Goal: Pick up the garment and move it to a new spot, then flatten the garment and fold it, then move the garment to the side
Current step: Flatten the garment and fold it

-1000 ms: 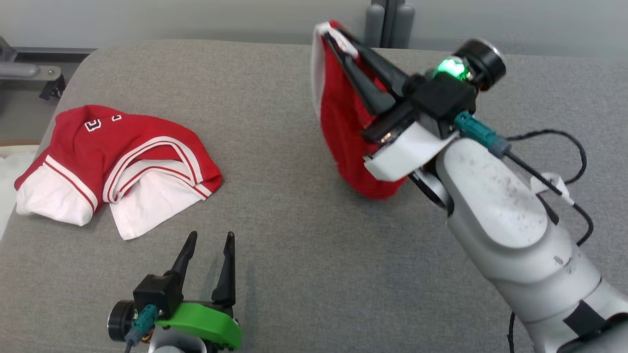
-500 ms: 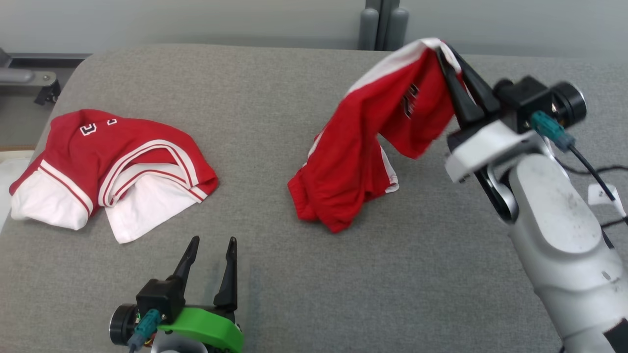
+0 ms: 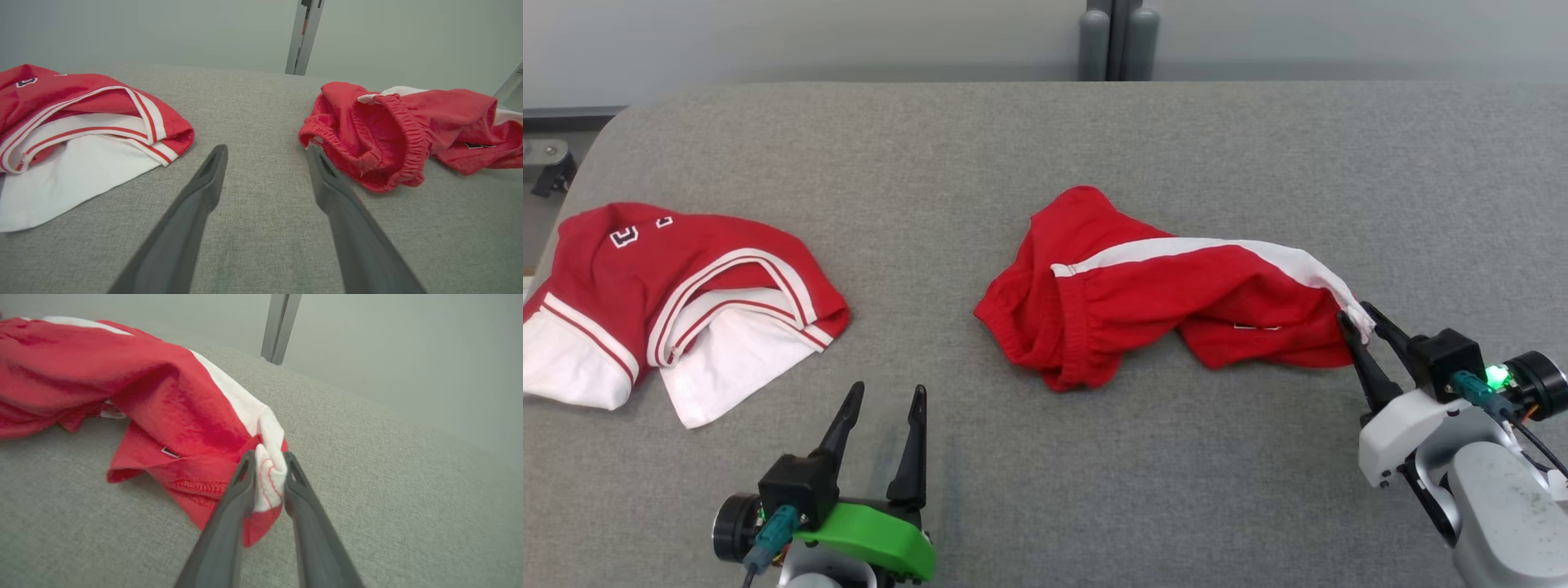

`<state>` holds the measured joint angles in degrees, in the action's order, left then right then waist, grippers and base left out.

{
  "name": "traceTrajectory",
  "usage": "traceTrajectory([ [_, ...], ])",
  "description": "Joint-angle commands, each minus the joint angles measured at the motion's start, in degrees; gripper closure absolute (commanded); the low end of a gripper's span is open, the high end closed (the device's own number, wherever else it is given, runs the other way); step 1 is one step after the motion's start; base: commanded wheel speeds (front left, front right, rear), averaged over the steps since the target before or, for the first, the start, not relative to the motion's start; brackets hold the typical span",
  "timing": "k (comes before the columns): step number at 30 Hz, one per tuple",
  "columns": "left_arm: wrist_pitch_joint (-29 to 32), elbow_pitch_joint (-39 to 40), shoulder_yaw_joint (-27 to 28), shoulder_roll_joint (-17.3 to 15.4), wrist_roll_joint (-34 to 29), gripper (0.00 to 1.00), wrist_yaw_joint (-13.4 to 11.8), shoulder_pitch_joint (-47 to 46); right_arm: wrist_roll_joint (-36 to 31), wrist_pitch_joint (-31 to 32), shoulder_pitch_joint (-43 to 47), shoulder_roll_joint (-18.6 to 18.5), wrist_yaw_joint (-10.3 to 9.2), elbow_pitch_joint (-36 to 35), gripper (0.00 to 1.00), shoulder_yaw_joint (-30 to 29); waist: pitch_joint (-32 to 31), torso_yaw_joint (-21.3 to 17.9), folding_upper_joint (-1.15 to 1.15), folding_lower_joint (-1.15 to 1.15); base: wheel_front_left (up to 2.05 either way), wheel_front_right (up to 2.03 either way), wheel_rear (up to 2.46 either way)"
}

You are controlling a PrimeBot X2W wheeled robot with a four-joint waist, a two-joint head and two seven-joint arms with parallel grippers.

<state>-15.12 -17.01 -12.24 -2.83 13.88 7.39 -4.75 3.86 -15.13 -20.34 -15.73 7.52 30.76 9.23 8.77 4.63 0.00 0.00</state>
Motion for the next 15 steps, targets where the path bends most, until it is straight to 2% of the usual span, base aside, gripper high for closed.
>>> traceTrajectory([
  [1,-0.05,0.06,-0.25,-0.16,-0.18,0.00,0.16,-0.72,-0.69,-0.03,1.00,-0.56,-0.06,-0.20,0.62,-0.70,-0.06,-0.43,0.00,0.00,0.00,0.00,0.00],
  [2,-0.04,0.12,-0.45,-0.17,0.02,0.00,0.16,-0.87,-1.41,-0.03,1.06,-0.86,-0.06,-0.65,0.36,-1.37,-0.04,-0.61,0.00,0.00,0.00,0.00,0.00],
  [3,-0.05,0.17,-0.73,-0.17,0.05,0.00,0.16,-1.04,-1.83,-0.03,1.04,-0.82,-0.06,-1.13,0.00,-2.17,-0.02,-0.77,0.00,0.00,0.00,0.00,0.00],
  [9,-0.05,0.47,-2.11,-0.16,1.54,0.00,0.16,-2.26,-4.10,-0.03,0.23,0.67,-0.06,-6.27,0.00,-7.57,0.21,-2.03,0.00,0.00,0.00,0.00,0.00],
  [15,-0.04,-1.70,-6.98,-0.17,4.72,0.00,0.16,-7.21,-4.42,-0.03,0.74,3.29,-0.06,-8.75,0.00,-8.43,1.75,-3.44,0.00,0.00,0.00,0.00,0.00],
])
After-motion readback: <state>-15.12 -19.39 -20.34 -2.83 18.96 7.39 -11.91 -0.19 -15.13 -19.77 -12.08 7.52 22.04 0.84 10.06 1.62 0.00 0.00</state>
